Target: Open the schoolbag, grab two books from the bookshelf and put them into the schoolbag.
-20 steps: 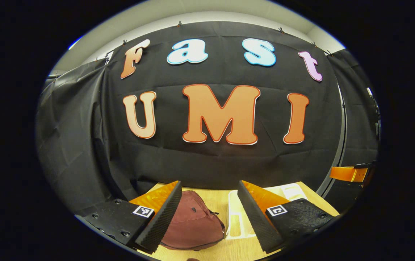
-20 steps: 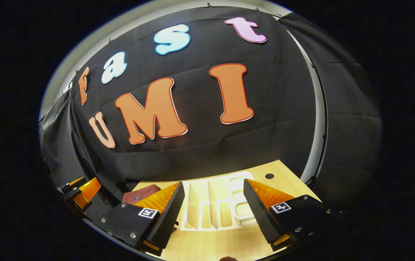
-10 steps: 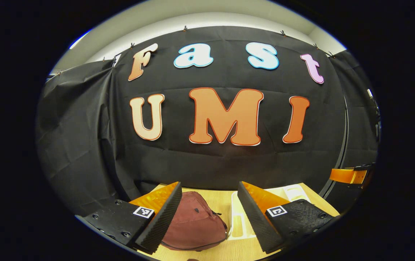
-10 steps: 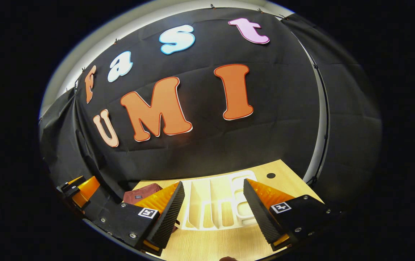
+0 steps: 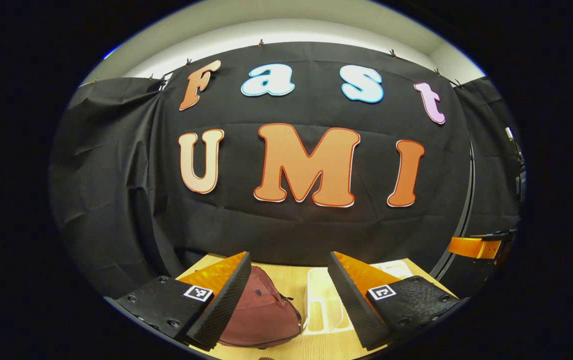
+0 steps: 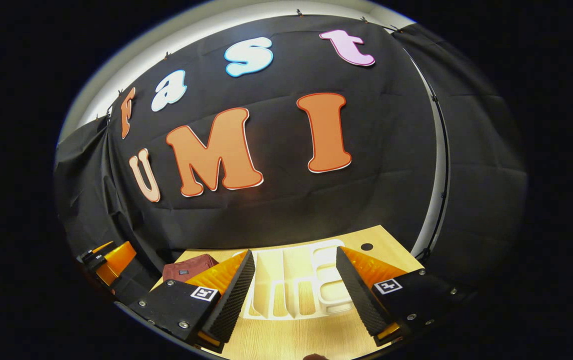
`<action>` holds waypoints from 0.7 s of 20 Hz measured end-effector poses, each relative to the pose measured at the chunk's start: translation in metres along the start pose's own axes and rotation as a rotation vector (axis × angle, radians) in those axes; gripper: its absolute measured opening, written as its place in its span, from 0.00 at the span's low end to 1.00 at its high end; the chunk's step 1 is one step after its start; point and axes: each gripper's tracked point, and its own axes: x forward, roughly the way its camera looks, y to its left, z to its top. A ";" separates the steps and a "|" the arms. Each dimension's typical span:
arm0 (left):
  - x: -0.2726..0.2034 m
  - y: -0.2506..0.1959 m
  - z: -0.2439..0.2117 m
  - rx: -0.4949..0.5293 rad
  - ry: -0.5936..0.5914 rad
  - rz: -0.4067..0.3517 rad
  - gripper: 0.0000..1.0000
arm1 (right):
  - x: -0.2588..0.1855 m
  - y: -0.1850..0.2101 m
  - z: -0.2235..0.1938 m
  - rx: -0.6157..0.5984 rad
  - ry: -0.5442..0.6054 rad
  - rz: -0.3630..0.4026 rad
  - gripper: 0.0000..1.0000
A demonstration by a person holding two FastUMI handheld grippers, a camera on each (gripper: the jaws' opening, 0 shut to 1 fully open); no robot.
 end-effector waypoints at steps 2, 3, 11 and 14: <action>-0.001 -0.004 0.005 0.017 -0.010 -0.010 0.96 | -0.002 0.001 -0.001 0.003 -0.003 0.001 1.00; -0.007 -0.005 0.006 0.016 -0.012 -0.019 0.96 | -0.003 0.000 -0.001 0.002 -0.002 -0.001 0.97; -0.005 -0.018 0.009 0.022 -0.017 -0.043 1.00 | -0.008 -0.004 0.003 -0.005 -0.028 -0.009 0.97; -0.004 -0.023 0.008 0.016 -0.025 -0.050 1.00 | -0.010 -0.007 0.002 -0.010 -0.033 -0.021 1.00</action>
